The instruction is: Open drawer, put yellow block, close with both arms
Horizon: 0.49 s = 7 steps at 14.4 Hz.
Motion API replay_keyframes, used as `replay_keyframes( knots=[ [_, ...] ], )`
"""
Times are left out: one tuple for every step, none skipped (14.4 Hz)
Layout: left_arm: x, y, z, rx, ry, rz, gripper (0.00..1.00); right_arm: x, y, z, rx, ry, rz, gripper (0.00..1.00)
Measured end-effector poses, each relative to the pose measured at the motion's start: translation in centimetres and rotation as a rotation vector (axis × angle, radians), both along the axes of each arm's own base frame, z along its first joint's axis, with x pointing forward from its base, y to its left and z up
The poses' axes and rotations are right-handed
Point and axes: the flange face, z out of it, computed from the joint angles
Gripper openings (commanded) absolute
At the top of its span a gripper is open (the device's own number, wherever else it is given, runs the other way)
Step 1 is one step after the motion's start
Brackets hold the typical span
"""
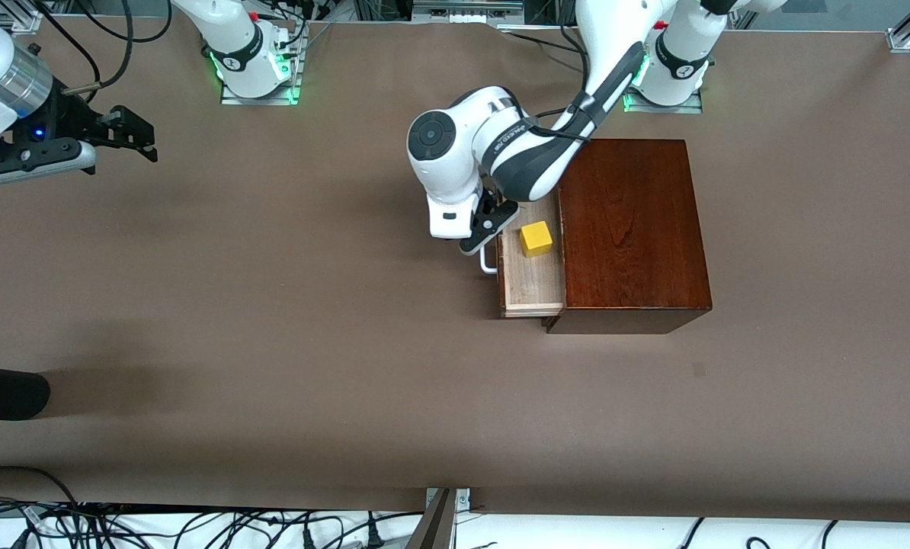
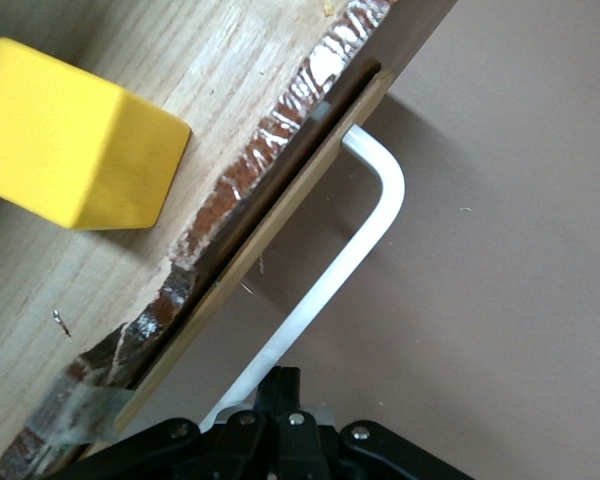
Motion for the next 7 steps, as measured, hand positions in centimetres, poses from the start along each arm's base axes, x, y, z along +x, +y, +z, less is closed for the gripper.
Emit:
replay_keyframes(
  knots=[
    [0.0,0.6,0.1,0.002,0.005,-0.004,0.0,0.1,-0.3,-0.1,0.001,0.002,-0.006,1.0],
    [0.1,1.4,0.0,0.012,0.014,-0.005,0.0,0.2,-0.4,-0.1,0.002,0.003,-0.006,1.0],
    [0.2,2.0,0.1,0.016,0.018,-0.004,0.0,0.2,-0.4,0.0,0.002,0.002,-0.003,1.0],
    [0.3,3.3,-0.2,0.051,0.033,-0.004,0.0,0.2,-0.4,0.2,0.002,0.002,-0.003,1.0],
    [0.8,5.1,-0.3,0.081,0.051,-0.001,0.0,0.3,-0.5,0.4,0.002,0.001,-0.003,1.0],
    [1.4,7.0,-0.5,0.098,0.064,0.0,0.0,0.3,-0.5,0.4,0.002,0.003,-0.003,1.0],
    [2.1,8.7,-0.5,0.104,0.074,0.0,0.0,0.3,-0.5,0.3,0.002,0.008,-0.003,1.0]
  ],
)
